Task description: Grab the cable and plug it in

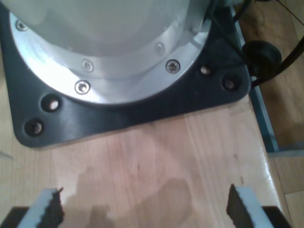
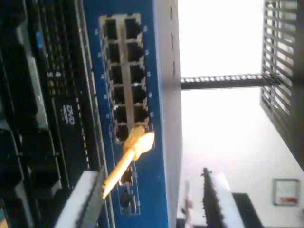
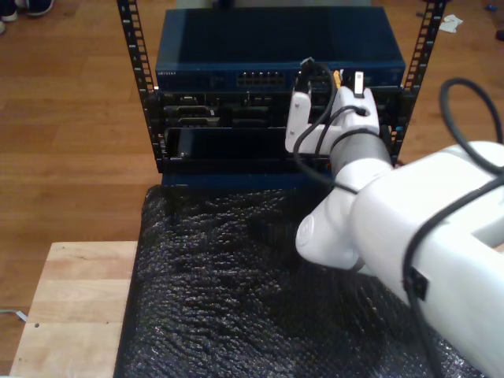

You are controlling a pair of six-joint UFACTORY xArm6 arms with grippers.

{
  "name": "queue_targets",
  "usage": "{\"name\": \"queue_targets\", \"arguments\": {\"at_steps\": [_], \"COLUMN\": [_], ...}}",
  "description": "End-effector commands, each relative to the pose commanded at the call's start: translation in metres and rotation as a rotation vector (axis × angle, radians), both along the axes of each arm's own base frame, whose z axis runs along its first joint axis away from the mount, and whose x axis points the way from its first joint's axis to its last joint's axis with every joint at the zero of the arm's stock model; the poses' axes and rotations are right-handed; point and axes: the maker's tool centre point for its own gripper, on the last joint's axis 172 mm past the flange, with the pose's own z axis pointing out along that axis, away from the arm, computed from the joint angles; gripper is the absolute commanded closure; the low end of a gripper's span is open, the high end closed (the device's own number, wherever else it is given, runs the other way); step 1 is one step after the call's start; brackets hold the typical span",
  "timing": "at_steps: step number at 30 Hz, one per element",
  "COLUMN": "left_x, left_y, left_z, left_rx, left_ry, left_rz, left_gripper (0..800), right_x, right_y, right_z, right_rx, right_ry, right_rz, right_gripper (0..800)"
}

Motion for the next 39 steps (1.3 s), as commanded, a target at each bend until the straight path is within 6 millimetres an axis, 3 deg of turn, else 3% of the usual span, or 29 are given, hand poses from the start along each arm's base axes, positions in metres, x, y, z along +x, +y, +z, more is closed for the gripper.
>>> {"name": "queue_targets", "arguments": {"at_steps": [6,11,23,30,33,39], "left_x": [0.0,0.0,0.0,0.0,0.0,0.0], "left_y": [0.0,0.0,0.0,0.0,0.0,0.0], "left_z": [0.0,0.0,0.0,0.0,0.0,0.0], "left_rx": [0.002,0.0,0.0,0.002,0.0,0.0], "left_ry": [0.0,0.0,0.0,0.0,0.0,0.0], "left_rz": [-0.002,0.0,-0.002,-0.002,-0.002,-0.002], "left_gripper": [0,0,0,0,0,0], "right_x": [0.005,0.003,-0.035,-0.076,-0.105,-0.177], "right_y": [-0.039,-0.053,-0.172,-0.246,-0.279,-0.336], "right_z": [0.017,0.018,-0.008,-0.018,-0.024,-0.038], "right_rx": [0.026,-0.002,-0.069,-0.085,-0.081,-0.035], "right_ry": [0.097,0.191,0.455,0.58,0.643,0.779], "right_rz": [0.007,0.061,0.063,0.059,0.062,0.103], "right_gripper": [195,135,91,63,21,18]}}
